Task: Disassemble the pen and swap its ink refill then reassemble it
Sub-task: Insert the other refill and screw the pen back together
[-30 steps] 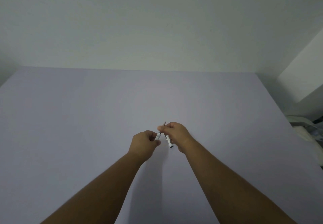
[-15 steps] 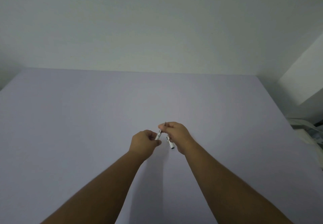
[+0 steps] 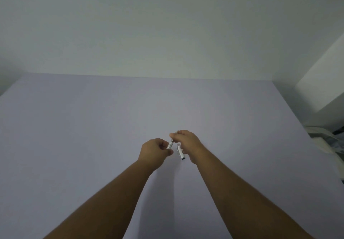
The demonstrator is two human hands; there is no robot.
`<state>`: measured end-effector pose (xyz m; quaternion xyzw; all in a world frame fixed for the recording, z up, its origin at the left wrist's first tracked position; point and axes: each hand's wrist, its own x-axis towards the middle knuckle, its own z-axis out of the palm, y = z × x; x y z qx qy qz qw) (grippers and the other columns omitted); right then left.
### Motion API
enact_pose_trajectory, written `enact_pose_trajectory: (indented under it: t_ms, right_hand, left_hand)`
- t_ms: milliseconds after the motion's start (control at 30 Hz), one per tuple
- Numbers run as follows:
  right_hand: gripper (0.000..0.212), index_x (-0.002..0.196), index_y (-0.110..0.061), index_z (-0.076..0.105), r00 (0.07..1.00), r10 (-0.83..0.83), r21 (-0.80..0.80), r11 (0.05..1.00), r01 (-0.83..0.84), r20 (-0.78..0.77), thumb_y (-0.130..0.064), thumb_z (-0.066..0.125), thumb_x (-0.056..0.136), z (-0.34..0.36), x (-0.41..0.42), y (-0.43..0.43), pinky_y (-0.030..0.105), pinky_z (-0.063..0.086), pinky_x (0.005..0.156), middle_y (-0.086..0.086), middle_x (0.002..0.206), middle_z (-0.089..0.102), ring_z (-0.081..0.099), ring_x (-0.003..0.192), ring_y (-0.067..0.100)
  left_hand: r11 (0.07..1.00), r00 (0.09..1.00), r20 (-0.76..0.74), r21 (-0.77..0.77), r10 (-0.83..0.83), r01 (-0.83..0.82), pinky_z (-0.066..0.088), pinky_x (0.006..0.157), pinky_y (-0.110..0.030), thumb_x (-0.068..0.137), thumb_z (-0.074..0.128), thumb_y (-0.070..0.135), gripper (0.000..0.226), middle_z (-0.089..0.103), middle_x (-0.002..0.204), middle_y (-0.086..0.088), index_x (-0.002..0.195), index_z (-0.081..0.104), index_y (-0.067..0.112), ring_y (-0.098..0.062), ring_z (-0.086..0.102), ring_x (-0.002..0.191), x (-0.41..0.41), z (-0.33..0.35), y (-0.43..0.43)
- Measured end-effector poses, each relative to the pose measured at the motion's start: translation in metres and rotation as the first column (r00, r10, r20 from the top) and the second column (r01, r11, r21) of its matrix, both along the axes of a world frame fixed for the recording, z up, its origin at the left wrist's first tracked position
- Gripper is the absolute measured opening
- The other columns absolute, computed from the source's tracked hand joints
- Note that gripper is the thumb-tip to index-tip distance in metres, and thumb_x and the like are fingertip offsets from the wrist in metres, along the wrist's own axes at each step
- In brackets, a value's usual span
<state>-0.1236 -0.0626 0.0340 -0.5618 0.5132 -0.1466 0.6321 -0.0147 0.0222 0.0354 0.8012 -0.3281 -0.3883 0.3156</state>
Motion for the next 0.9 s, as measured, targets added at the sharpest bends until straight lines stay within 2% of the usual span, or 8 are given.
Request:
enact_pose_trajectory:
  t_ms: [100,233,300,400,567,733,833,900]
  right_hand:
    - [0.006,0.086,-0.018,0.066,0.999,0.011,-0.030,1.000,-0.009,0.050,-0.020,0.060,0.088,0.0005,-0.0005,-0.0016,0.020,0.040,0.066,-0.008,0.082,0.061,0.052,0.074,0.009]
    - [0.041,0.071,-0.012,0.051,0.993,0.006,-0.040,0.999,-0.011,-0.121,-0.047,0.071,0.076,0.0014,0.0022,-0.0019,0.028,0.038,0.062,0.002,0.073,0.050,0.046,0.067,0.017]
    - [0.032,0.073,-0.015,0.056,0.998,0.019,-0.007,1.000,-0.020,-0.059,-0.044,0.069,0.079,0.0021,0.0006,-0.0030,0.027,0.039,0.065,-0.002,0.078,0.056,0.049,0.070,0.014]
    - [0.008,0.081,-0.021,0.066,0.997,0.012,0.013,1.000,-0.013,0.077,-0.023,0.062,0.088,0.0042,-0.0025,-0.0045,0.022,0.039,0.065,-0.007,0.083,0.062,0.048,0.071,0.010]
    - [0.033,0.076,-0.012,0.054,0.996,0.010,-0.024,1.000,-0.012,-0.092,-0.040,0.072,0.078,0.0039,-0.0021,-0.0066,0.024,0.037,0.059,-0.003,0.071,0.050,0.044,0.062,0.012]
    - [0.008,0.084,-0.018,0.068,0.997,0.037,0.030,0.999,-0.039,0.065,-0.024,0.064,0.087,0.0054,-0.0027,-0.0089,0.024,0.039,0.062,-0.005,0.081,0.061,0.046,0.069,0.013]
    - [0.037,0.091,-0.004,0.065,0.995,0.027,-0.033,0.999,-0.030,-0.100,-0.039,0.068,0.082,0.0041,-0.0003,-0.0096,0.027,0.040,0.064,0.000,0.076,0.055,0.046,0.066,0.014]
    - [0.038,0.088,-0.007,0.064,0.995,0.024,-0.026,0.999,-0.027,-0.099,-0.044,0.068,0.081,0.0046,0.0004,-0.0098,0.026,0.041,0.064,-0.001,0.077,0.055,0.047,0.066,0.013]
  left_hand:
    - [1.000,1.000,-0.011,0.000,-0.003,0.003,0.059,0.075,-0.040,0.078,0.073,0.018,0.013,0.069,0.082,-0.005,0.089,0.070,0.015,-0.021,0.062,0.070,0.0006,0.0010,-0.0008]
    - [1.000,1.000,-0.007,0.003,-0.028,0.028,0.057,0.072,-0.037,0.079,0.072,0.019,0.011,0.066,0.080,-0.003,0.089,0.068,0.015,-0.019,0.061,0.070,-0.0024,0.0019,-0.0005]
    - [1.000,1.000,-0.018,0.003,-0.023,0.023,0.055,0.065,-0.032,0.080,0.072,0.019,0.013,0.067,0.083,-0.004,0.091,0.069,0.015,-0.019,0.061,0.069,-0.0019,0.0028,-0.0009]
    - [1.000,1.000,-0.023,-0.003,-0.003,0.003,0.054,0.060,-0.031,0.078,0.073,0.017,0.014,0.067,0.082,-0.006,0.091,0.069,0.014,-0.020,0.060,0.066,0.0021,0.0037,-0.0032]
    - [0.999,0.999,0.009,0.006,-0.043,0.043,0.057,0.072,-0.037,0.078,0.073,0.018,0.009,0.063,0.073,0.001,0.082,0.066,0.017,-0.018,0.058,0.065,0.0013,0.0012,-0.0055]
    - [1.000,1.000,0.004,0.003,-0.031,0.031,0.057,0.073,-0.037,0.077,0.074,0.017,0.013,0.064,0.075,-0.002,0.089,0.069,0.013,-0.019,0.058,0.064,0.0046,0.0016,-0.0084]
    - [0.999,0.999,-0.003,0.001,-0.042,0.042,0.056,0.072,-0.035,0.078,0.073,0.017,0.010,0.063,0.075,-0.002,0.085,0.067,0.015,-0.020,0.059,0.067,0.0029,0.0012,-0.0090]
    - [0.999,0.999,-0.004,-0.001,-0.040,0.040,0.056,0.072,-0.035,0.078,0.073,0.018,0.010,0.064,0.076,-0.001,0.086,0.067,0.015,-0.019,0.060,0.068,0.0024,0.0015,-0.0093]
